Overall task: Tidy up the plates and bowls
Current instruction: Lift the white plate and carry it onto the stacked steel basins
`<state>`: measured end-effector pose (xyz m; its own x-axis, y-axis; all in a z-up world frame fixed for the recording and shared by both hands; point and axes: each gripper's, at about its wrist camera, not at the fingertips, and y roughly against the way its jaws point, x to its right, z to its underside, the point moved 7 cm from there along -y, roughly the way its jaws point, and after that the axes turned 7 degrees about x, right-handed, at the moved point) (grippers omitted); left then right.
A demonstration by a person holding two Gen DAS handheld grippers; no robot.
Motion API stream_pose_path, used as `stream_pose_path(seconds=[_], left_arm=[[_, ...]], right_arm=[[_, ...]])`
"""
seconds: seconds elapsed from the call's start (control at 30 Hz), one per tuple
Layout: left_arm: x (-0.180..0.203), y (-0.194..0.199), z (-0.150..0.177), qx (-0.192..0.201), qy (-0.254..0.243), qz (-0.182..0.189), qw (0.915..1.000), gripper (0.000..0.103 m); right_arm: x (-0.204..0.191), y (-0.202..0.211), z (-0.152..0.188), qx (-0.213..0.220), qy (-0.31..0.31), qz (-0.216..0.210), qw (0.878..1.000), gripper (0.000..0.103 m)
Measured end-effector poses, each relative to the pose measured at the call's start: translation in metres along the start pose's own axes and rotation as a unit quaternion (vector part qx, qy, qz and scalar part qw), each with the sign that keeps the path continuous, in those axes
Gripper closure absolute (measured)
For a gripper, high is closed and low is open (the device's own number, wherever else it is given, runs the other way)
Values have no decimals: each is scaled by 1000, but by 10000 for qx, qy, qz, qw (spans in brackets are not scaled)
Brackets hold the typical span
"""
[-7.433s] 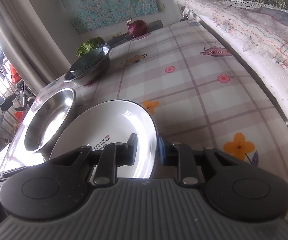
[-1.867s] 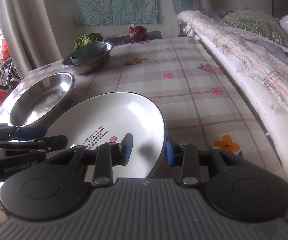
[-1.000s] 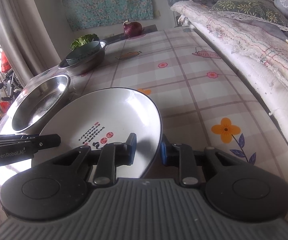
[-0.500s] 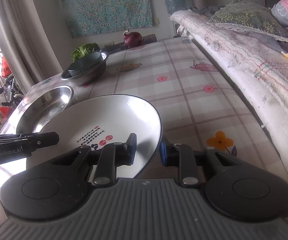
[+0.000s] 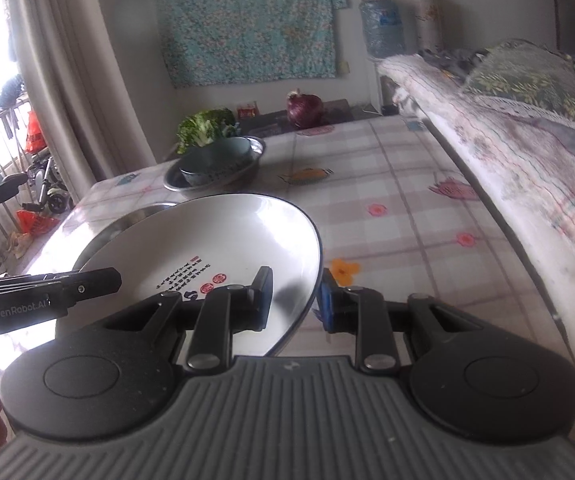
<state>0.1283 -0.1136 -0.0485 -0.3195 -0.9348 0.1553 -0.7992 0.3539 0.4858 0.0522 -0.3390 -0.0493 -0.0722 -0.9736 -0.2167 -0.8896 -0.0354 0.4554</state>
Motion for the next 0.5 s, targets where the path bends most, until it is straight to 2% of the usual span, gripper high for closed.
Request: stream_pose_path(seconds=[0.27, 0.5], left_arm=[[-55, 6, -11, 103, 277, -494, 9983, 82], [-99, -9, -6, -159, 505, -817, 9953, 82]], right_arm=[[-54, -31, -17, -19, 188, -463, 9987, 80], [-98, -69, -16, -296, 296, -704, 9966, 80]])
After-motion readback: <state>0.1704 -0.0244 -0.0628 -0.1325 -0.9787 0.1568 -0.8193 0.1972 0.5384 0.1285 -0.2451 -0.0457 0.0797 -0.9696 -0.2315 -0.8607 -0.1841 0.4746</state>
